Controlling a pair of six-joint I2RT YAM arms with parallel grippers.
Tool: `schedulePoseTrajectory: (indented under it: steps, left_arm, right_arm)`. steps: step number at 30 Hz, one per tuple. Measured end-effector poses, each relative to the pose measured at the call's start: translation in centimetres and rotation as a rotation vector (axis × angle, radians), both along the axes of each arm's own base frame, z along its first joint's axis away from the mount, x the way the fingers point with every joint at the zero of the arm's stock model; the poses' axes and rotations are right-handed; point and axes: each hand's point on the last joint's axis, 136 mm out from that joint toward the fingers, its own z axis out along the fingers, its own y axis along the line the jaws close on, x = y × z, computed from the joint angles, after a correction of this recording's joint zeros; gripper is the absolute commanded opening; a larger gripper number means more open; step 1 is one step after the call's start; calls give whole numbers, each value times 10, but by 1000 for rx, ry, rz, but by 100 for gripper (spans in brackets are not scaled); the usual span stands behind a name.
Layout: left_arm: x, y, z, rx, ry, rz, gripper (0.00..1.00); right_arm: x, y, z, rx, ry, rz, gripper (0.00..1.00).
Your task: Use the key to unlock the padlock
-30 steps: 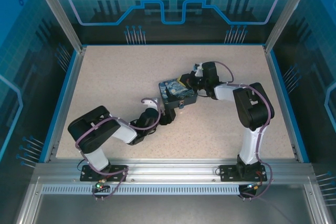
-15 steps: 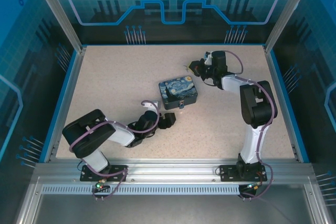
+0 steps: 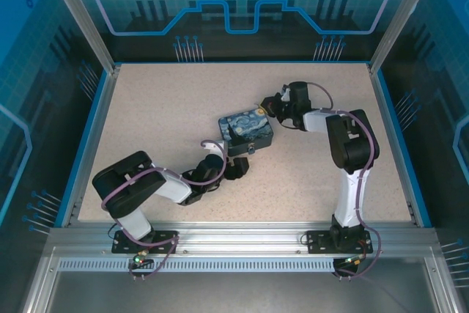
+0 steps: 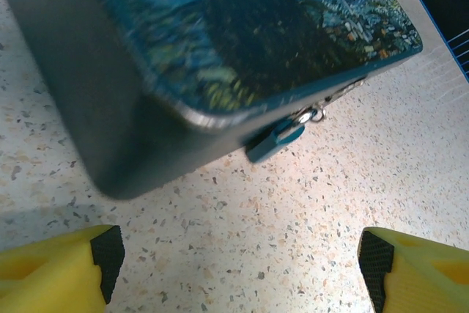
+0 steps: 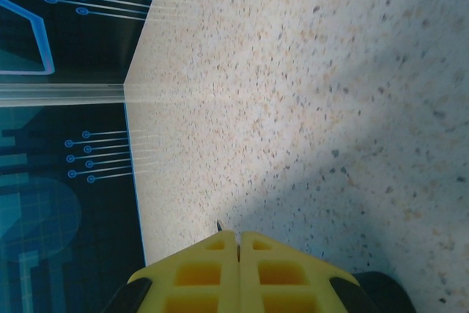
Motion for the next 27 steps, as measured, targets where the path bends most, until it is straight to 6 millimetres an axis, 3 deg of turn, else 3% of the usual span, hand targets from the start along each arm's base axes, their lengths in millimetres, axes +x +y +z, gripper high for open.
schedulePoseTrajectory:
  steps: [11, 19, 27]
  left_arm:
    - [4, 2, 1, -23, 4, 21, 87]
    - [11, 6, 5, -82, 16, 30, 87]
    - [9, 9, 5, -87, 24, 23, 88]
  right_arm:
    - [-13, -1, 3, -2, -21, -43, 0]
    - [-18, 1, 26, 1, -77, -54, 0]
    - [-16, 0, 7, -20, -14, -63, 0]
